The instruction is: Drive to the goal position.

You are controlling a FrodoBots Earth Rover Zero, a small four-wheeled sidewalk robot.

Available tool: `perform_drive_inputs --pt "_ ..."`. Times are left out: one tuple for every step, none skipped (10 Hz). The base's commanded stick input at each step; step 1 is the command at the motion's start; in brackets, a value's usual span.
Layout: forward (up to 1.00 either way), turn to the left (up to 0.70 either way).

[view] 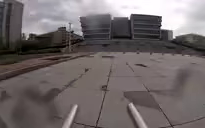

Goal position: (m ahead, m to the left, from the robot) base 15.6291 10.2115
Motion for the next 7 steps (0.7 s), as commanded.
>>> perform_drive_inputs --pt "1.0 0.0" --pt "1.0 0.0" --pt "1.0 0.0" --pt "1.0 0.0" --pt "1.0 0.0" --pt "1.0 0.0" --pt "1.0 0.0"
